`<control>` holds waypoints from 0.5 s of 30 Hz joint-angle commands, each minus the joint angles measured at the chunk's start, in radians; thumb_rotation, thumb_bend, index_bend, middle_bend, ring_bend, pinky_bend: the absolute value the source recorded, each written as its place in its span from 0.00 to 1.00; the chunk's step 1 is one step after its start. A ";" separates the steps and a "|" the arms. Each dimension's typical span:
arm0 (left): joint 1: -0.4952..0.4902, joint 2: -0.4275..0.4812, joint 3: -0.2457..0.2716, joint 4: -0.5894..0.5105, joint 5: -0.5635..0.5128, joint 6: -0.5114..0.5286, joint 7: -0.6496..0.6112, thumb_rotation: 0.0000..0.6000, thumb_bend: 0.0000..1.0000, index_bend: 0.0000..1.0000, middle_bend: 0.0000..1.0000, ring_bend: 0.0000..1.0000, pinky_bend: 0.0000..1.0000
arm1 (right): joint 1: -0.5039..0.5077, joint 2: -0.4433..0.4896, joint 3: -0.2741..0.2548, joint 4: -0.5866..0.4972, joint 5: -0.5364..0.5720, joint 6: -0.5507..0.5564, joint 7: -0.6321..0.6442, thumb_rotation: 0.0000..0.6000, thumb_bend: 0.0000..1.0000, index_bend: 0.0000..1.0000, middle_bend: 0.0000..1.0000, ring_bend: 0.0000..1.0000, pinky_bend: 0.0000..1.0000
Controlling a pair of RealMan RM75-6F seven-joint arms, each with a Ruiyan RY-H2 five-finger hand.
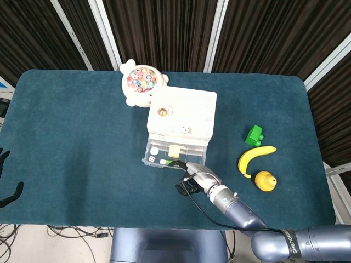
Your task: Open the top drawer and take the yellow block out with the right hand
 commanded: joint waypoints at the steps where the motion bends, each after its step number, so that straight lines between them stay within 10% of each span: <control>1: 0.000 0.000 0.000 0.000 0.000 0.000 0.000 1.00 0.36 0.04 0.00 0.00 0.00 | 0.000 0.000 0.000 0.003 -0.002 0.002 0.005 1.00 0.51 0.21 0.88 0.98 1.00; 15: 0.000 0.001 0.000 -0.002 0.000 0.001 -0.001 1.00 0.36 0.04 0.00 0.00 0.00 | -0.024 0.101 0.029 -0.036 -0.050 0.013 0.031 1.00 0.36 0.20 0.90 1.00 1.00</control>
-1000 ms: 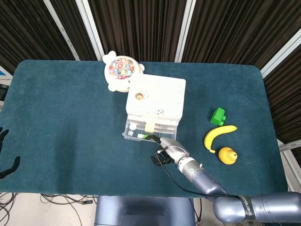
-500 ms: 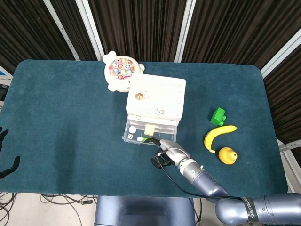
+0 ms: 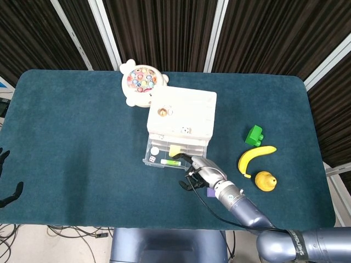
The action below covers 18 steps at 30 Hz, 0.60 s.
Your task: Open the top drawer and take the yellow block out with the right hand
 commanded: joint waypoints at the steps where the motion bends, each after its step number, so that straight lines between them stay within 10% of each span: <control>1: 0.000 0.000 0.000 0.000 0.000 0.000 0.000 1.00 0.36 0.04 0.00 0.00 0.00 | -0.006 0.042 0.011 -0.012 -0.025 -0.008 0.000 1.00 0.34 0.20 0.90 1.00 1.00; 18: 0.000 -0.001 0.001 -0.004 0.000 0.000 0.006 1.00 0.36 0.04 0.00 0.00 0.00 | 0.053 0.063 -0.036 0.177 -0.306 -0.071 -0.174 1.00 0.15 0.23 0.94 1.00 1.00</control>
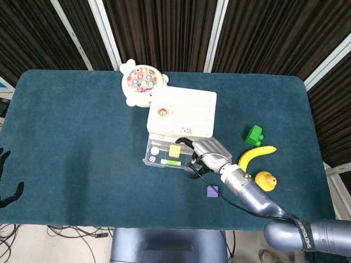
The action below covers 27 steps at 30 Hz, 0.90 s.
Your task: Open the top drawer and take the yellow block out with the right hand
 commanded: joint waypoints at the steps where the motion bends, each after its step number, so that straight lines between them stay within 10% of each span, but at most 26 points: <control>1: 0.000 0.000 0.000 -0.001 -0.001 -0.001 0.001 1.00 0.36 0.04 0.00 0.00 0.00 | 0.014 -0.019 -0.011 0.044 -0.057 -0.015 -0.025 1.00 0.15 0.23 0.94 1.00 1.00; 27: -0.002 0.000 -0.002 0.006 -0.006 -0.005 -0.002 1.00 0.36 0.04 0.00 0.00 0.00 | 0.047 -0.168 -0.035 0.295 -0.424 0.003 -0.101 1.00 0.15 0.24 0.95 1.00 1.00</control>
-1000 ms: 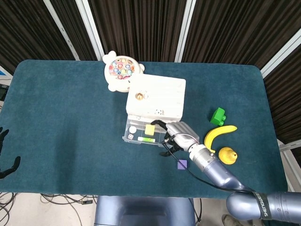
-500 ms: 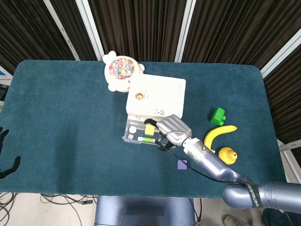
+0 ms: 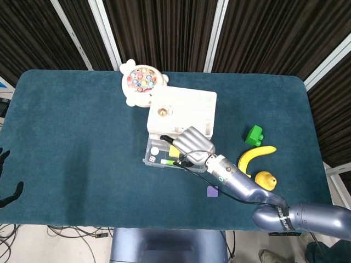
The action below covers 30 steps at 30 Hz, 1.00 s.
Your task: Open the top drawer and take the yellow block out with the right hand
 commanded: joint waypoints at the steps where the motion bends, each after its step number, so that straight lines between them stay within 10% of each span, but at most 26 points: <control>1: 0.000 0.000 0.000 0.000 0.000 0.000 0.000 1.00 0.36 0.04 0.00 0.00 0.00 | 0.009 0.004 0.003 0.014 -0.011 -0.012 -0.002 1.00 0.15 0.24 0.95 1.00 1.00; 30: 0.001 -0.001 -0.001 -0.003 -0.004 0.000 0.004 1.00 0.36 0.04 0.00 0.00 0.00 | 0.009 -0.110 -0.084 0.262 -0.410 0.077 0.015 1.00 0.15 0.30 0.97 1.00 1.00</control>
